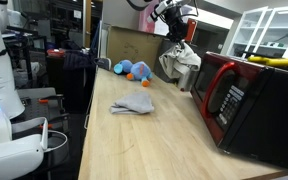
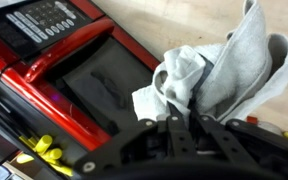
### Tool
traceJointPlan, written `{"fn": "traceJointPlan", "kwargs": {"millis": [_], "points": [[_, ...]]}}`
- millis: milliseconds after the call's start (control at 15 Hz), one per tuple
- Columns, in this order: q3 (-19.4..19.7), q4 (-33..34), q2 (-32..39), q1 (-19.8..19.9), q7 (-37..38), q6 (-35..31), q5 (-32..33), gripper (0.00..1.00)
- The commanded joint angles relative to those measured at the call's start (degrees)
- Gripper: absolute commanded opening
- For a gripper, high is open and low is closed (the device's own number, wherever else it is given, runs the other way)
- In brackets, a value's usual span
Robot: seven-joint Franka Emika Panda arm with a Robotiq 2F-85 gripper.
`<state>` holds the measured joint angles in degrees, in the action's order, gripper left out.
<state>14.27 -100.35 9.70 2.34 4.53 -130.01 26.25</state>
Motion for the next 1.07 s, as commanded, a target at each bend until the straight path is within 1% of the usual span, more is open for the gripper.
{"fn": "traceJointPlan", "kwargs": {"millis": [0, 200, 400, 533, 733, 1000], "points": [[-3.8, -12.83, -13.08, 0.71, -3.59, 4.02, -2.14, 0.02], [-6.77, -17.42, -19.22, 0.56, -2.48, 11.74, -4.1, 0.02], [-9.59, -18.9, -22.21, 0.76, 0.67, 20.0, -4.17, 0.02], [-10.68, -19.94, -23.57, 0.71, 1.88, 23.53, -5.13, 0.02], [-12.05, -22.12, -24.96, 0.44, 4.79, 25.49, -6.96, 0.02], [-13.38, -24.43, -25.05, 0.38, 8.73, 24.87, -8.78, 0.02]]}}
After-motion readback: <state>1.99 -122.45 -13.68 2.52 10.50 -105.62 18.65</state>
